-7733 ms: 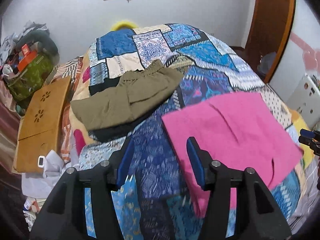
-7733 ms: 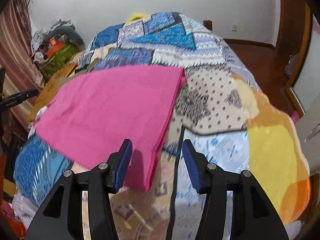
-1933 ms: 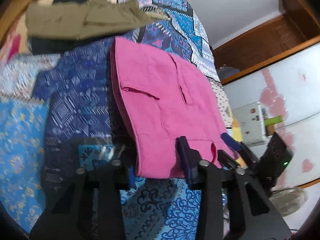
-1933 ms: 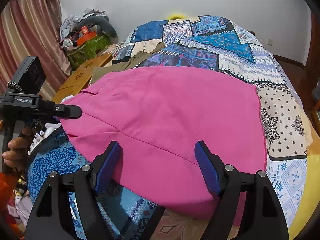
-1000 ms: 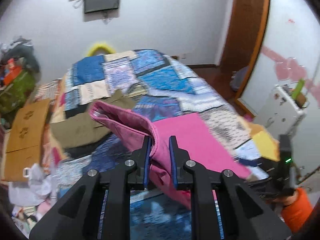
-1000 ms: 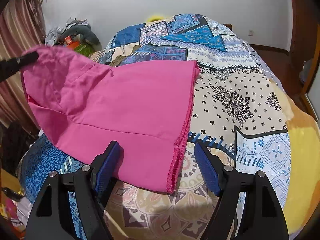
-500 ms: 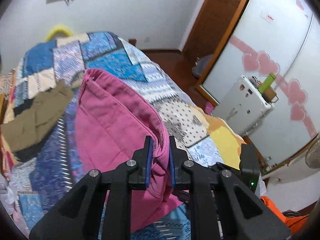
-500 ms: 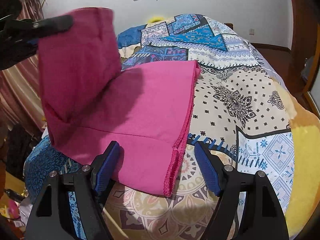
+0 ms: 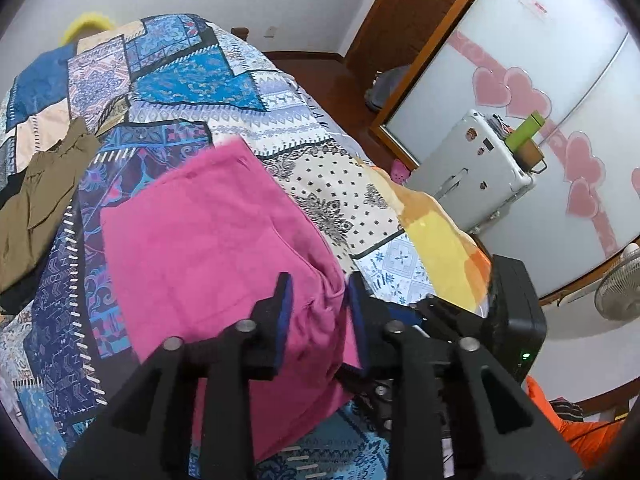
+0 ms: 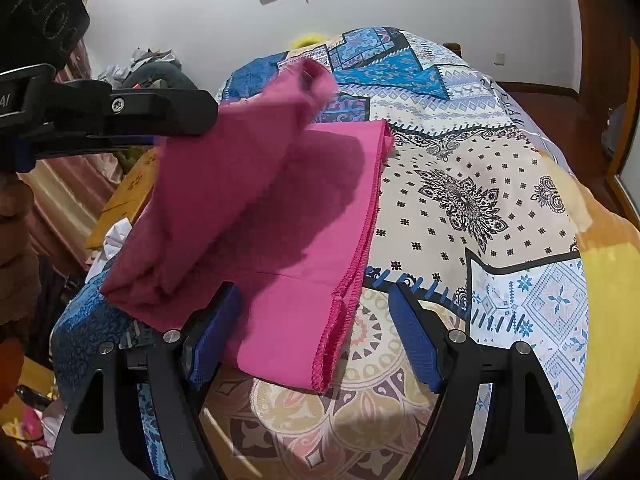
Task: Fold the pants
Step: 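Lower the folded part onto the trousers and open the left gripper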
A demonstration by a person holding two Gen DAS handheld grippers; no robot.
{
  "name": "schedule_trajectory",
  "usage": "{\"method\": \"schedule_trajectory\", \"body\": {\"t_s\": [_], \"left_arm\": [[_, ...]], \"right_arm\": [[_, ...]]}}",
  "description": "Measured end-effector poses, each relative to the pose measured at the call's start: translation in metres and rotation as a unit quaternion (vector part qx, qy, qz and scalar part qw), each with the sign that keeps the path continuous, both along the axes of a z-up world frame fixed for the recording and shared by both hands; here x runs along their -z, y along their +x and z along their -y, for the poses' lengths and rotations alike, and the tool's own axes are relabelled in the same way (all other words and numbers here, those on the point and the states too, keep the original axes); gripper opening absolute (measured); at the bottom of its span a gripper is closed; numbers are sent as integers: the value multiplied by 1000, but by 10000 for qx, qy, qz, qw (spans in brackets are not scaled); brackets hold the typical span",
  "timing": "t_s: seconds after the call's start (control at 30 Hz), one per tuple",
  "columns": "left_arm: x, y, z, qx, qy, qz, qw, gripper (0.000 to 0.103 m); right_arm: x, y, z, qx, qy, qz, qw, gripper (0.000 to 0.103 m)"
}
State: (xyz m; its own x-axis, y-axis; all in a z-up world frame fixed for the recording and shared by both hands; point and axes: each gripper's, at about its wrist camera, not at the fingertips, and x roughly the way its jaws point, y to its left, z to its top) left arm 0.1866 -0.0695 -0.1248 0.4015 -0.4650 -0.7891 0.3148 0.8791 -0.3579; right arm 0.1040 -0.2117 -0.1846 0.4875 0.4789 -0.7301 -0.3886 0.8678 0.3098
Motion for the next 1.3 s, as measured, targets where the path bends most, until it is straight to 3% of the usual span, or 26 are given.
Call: {"method": "schedule_trajectory", "body": {"t_s": [0.13, 0.2, 0.27, 0.4, 0.47, 0.63, 0.7, 0.8, 0.87, 0.97, 1.17, 1.3], "left_arm": [[1, 5, -15, -207, 150, 32, 9997, 34], [2, 12, -26, -345, 263, 12, 9991, 43], [4, 21, -37, -546, 402, 54, 9977, 44], [14, 47, -57, -945, 1121, 191, 9890, 49], [21, 61, -63, -1026, 1407, 213, 9845, 57], [44, 94, -66, -955, 1907, 121, 9769, 58], [60, 107, -64, -839, 2046, -31, 9752, 64], [85, 118, -63, -787, 2272, -261, 9703, 80], [88, 116, -68, -832, 2328, -181, 9688, 88], [85, 106, -75, -858, 2346, -145, 9682, 88], [75, 60, -92, -1034, 2735, 117, 9562, 88], [71, 27, -111, -1144, 2626, -3, 9581, 88]], "right_arm": [[-1, -2, 3, 41, -13, -16, 10000, 74], [-1, -3, 6, 64, 34, -34, 10000, 74], [-1, -2, 9, 98, 94, -73, 9999, 74], [-2, -2, 15, 190, 93, -85, 9997, 74], [-3, -2, 17, 224, 89, -71, 9997, 74], [-5, -1, 24, 361, 51, -42, 9993, 74], [-5, 0, 28, 421, 103, -67, 9990, 74], [-4, 2, 31, 504, 115, -121, 9986, 74], [-5, 3, 33, 530, 97, -111, 9985, 74], [-9, 1, 37, 568, 89, -59, 9983, 74], [-19, -1, 41, 617, 78, 73, 9980, 74], [-28, -4, 33, 515, 113, 190, 9984, 74]]}}
